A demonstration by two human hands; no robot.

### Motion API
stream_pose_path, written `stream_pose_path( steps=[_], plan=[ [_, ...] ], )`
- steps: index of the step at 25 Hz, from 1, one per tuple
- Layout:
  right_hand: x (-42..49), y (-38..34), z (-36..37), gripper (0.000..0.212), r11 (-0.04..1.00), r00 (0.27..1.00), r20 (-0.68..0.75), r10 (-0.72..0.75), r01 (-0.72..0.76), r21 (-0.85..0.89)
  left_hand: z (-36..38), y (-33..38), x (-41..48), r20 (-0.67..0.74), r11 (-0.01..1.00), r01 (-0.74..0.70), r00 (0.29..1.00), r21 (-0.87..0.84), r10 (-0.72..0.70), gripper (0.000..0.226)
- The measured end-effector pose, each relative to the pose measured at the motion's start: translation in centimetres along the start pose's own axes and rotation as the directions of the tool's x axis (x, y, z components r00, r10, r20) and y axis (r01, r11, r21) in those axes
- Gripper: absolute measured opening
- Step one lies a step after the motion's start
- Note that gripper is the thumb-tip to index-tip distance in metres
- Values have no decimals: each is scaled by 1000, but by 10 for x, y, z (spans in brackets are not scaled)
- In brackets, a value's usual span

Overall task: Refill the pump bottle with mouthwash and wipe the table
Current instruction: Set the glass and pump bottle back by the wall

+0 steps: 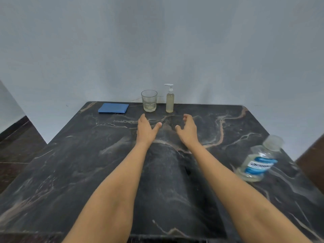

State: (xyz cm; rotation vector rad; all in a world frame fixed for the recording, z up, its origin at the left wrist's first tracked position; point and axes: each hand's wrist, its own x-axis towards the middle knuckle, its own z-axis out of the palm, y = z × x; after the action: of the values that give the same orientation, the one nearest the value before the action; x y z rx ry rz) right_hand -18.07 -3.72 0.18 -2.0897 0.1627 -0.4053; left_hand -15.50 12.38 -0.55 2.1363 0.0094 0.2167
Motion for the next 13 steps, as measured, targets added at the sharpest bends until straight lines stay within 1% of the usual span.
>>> stream_pose_path(
  steps=[2, 6, 9, 11, 13],
  plan=[
    [-36, -5, -20, 55, 1000, 1000, -16, -13, 13, 4, -7, 12, -36, 8, 1000, -16, 1000, 13, 16, 88],
    [-97, -2, -58, 53, 999, 998, -45, -32, 32, 15, -12, 28, -102, 25, 997, -68, 997, -20, 69, 83],
    [-140, 8, -83, 53, 999, 994, -106, -41, 44, 18, -6, 28, -153, 44, 994, -112, 993, -12, 113, 76],
    [-165, 17, -98, 51, 997, 987, -143, -66, 70, 26, 1, 23, -182, 64, 993, -121, 991, 2, 121, 70],
    [-185, 28, -110, 47, 995, 974, -211, -81, 91, 36, 6, 16, -204, 86, 992, -123, 989, 19, 121, 68]
  ],
)
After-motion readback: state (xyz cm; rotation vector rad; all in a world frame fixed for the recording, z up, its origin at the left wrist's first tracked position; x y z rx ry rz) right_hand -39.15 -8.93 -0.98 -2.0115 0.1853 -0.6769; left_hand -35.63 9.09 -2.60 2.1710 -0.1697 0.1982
